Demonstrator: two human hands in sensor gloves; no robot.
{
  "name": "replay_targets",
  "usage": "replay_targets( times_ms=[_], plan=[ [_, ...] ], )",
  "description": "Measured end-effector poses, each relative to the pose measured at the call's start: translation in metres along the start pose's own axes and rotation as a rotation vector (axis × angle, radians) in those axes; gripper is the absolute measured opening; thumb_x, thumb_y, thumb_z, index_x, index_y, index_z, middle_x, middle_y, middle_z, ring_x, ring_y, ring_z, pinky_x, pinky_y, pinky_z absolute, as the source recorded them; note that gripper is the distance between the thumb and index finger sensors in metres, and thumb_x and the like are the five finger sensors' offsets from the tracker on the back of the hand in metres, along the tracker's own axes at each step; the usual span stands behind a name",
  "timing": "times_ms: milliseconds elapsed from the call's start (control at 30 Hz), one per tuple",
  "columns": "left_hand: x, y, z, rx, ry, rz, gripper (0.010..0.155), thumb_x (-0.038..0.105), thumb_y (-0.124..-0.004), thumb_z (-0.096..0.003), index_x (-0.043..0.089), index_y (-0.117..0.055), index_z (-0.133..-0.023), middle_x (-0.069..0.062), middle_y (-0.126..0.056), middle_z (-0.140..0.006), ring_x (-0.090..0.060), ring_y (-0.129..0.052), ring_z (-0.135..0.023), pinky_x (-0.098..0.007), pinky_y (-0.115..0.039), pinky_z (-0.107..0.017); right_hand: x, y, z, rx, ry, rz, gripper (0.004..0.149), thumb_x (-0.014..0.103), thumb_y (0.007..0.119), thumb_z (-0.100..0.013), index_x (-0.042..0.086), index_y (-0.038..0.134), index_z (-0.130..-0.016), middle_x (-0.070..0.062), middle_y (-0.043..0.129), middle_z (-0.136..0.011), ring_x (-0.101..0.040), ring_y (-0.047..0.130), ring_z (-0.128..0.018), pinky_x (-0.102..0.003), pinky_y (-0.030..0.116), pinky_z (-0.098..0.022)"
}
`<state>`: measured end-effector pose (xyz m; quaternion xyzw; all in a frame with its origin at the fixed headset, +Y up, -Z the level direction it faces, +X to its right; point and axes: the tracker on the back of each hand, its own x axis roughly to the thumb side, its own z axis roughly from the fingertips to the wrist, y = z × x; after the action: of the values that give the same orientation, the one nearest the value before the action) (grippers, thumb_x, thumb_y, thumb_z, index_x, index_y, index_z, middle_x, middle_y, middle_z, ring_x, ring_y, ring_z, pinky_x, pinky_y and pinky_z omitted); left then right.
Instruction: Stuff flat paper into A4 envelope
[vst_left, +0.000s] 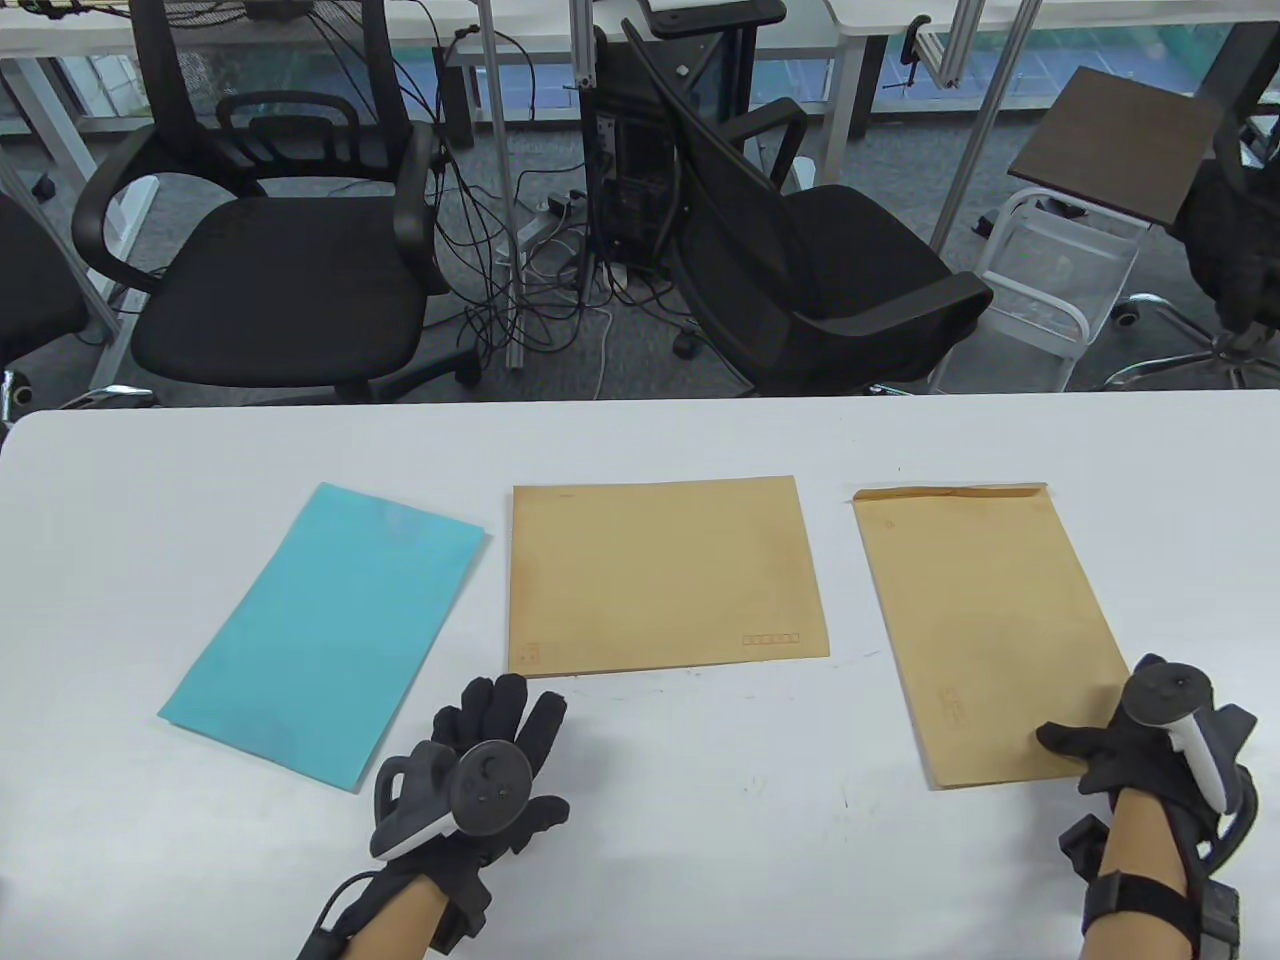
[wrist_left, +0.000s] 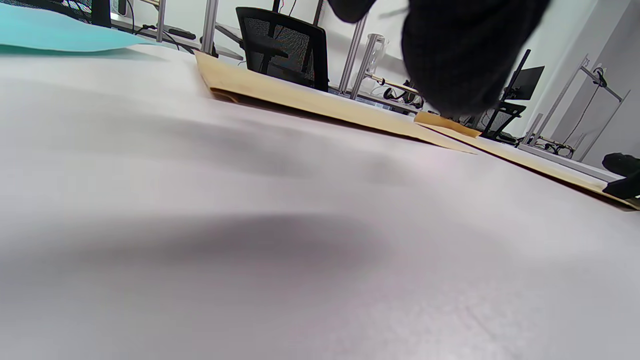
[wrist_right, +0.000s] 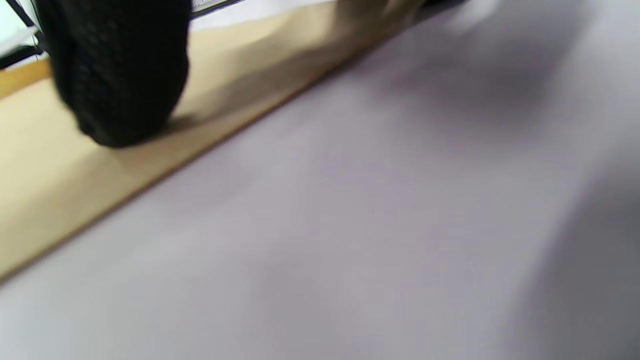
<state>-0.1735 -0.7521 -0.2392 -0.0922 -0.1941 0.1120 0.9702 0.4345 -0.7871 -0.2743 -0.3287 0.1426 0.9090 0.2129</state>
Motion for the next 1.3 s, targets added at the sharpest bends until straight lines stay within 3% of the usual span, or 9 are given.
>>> replay_targets(
  times_ms=[100, 167, 267, 367, 633, 833, 967, 1067, 1300],
  plan=[
    [-0.001, 0.0, 0.0, 0.0, 0.004, -0.001, 0.091, 0.053, -0.084, -0.0402, 0.024, -0.04, -0.115, -0.022, -0.027, -0.12, -0.057, -0.032, -0.109, -0.072, -0.035, -0.073, 0.004, -0.004, 0.001, -0.005, 0.005, 0.016, 0.12, 0.044, 0.093, -0.037, 0.021, -0.001, -0.108, -0.038, 0.021, -0.115, -0.059, 0.036, -0.088, -0.081, 0.018, -0.065],
    [-0.001, 0.001, 0.0, 0.001, 0.007, 0.003, 0.091, 0.053, -0.084, -0.0403, 0.024, -0.04, -0.115, -0.021, -0.027, -0.12, -0.057, -0.031, -0.109, -0.072, -0.035, -0.074, 0.011, -0.006, 0.003, -0.031, -0.003, 0.061, 0.12, 0.041, 0.094, -0.038, 0.021, -0.001, -0.108, -0.038, 0.027, -0.114, -0.056, 0.046, -0.084, -0.076, 0.037, -0.065],
    [-0.001, 0.0, 0.0, 0.006, 0.007, 0.0, 0.091, 0.052, -0.084, -0.0401, 0.024, -0.041, -0.115, -0.022, -0.027, -0.12, -0.057, -0.032, -0.109, -0.072, -0.035, -0.074, 0.022, -0.007, 0.005, -0.062, -0.014, 0.113, 0.119, 0.036, 0.094, -0.038, 0.019, 0.002, -0.109, -0.036, 0.04, -0.11, -0.053, 0.057, -0.079, -0.073, 0.045, -0.061],
    [-0.001, 0.001, 0.001, 0.009, 0.007, -0.01, 0.091, 0.052, -0.085, -0.0399, 0.024, -0.042, -0.115, -0.022, -0.028, -0.12, -0.057, -0.032, -0.109, -0.072, -0.036, -0.073, 0.032, -0.006, 0.008, -0.093, -0.015, 0.165, 0.115, 0.032, 0.094, -0.038, 0.014, 0.007, -0.111, -0.034, 0.055, -0.101, -0.049, 0.067, -0.073, -0.071, 0.051, -0.058],
    [-0.001, 0.0, 0.001, 0.011, -0.002, -0.013, 0.089, 0.051, -0.085, -0.0398, 0.023, -0.044, -0.114, -0.022, -0.029, -0.12, -0.057, -0.033, -0.109, -0.072, -0.036, -0.073, 0.036, -0.003, 0.013, -0.13, 0.012, 0.19, 0.107, 0.029, 0.092, -0.039, 0.007, 0.02, -0.115, -0.033, 0.06, -0.096, -0.045, 0.075, -0.066, -0.067, 0.06, -0.053],
    [-0.002, 0.002, 0.001, 0.023, 0.007, -0.005, 0.089, 0.051, -0.085, -0.0401, 0.023, -0.044, -0.114, -0.021, -0.029, -0.12, -0.057, -0.033, -0.109, -0.072, -0.036, -0.074, 0.03, -0.005, 0.015, -0.208, 0.047, 0.242, 0.087, 0.012, 0.086, -0.042, 0.001, 0.037, -0.113, -0.023, 0.075, -0.082, -0.03, 0.088, -0.051, -0.055, 0.074, -0.043],
    [-0.002, 0.003, 0.0, 0.027, 0.007, 0.01, 0.088, 0.051, -0.085, -0.0404, 0.023, -0.045, -0.114, -0.021, -0.029, -0.12, -0.057, -0.033, -0.109, -0.072, -0.036, -0.074, 0.027, -0.01, 0.022, -0.291, 0.035, 0.079, 0.065, 0.011, 0.082, -0.044, -0.004, 0.062, -0.104, -0.022, 0.081, -0.073, -0.029, 0.09, -0.042, -0.052, 0.077, -0.037],
    [-0.002, 0.003, 0.001, 0.027, 0.003, 0.014, 0.087, 0.051, -0.084, -0.0408, 0.023, -0.046, -0.114, -0.021, -0.029, -0.12, -0.057, -0.032, -0.109, -0.072, -0.036, -0.074, 0.033, -0.023, 0.033, -0.392, -0.041, -0.065, 0.049, 0.014, 0.077, -0.048, 0.002, 0.072, -0.096, -0.02, 0.082, -0.072, -0.027, 0.09, -0.041, -0.051, 0.077, -0.036],
    [0.0, 0.007, 0.005, 0.048, -0.009, 0.024, 0.087, 0.051, -0.084, -0.0412, 0.022, -0.046, -0.114, -0.021, -0.029, -0.12, -0.057, -0.032, -0.109, -0.071, -0.037, -0.074, 0.066, -0.045, 0.066, -0.493, -0.264, -0.476, 0.044, 0.015, 0.07, -0.053, 0.005, 0.072, -0.096, -0.022, 0.084, -0.076, -0.024, 0.098, -0.037, -0.047, 0.082, -0.032]
  ],
)
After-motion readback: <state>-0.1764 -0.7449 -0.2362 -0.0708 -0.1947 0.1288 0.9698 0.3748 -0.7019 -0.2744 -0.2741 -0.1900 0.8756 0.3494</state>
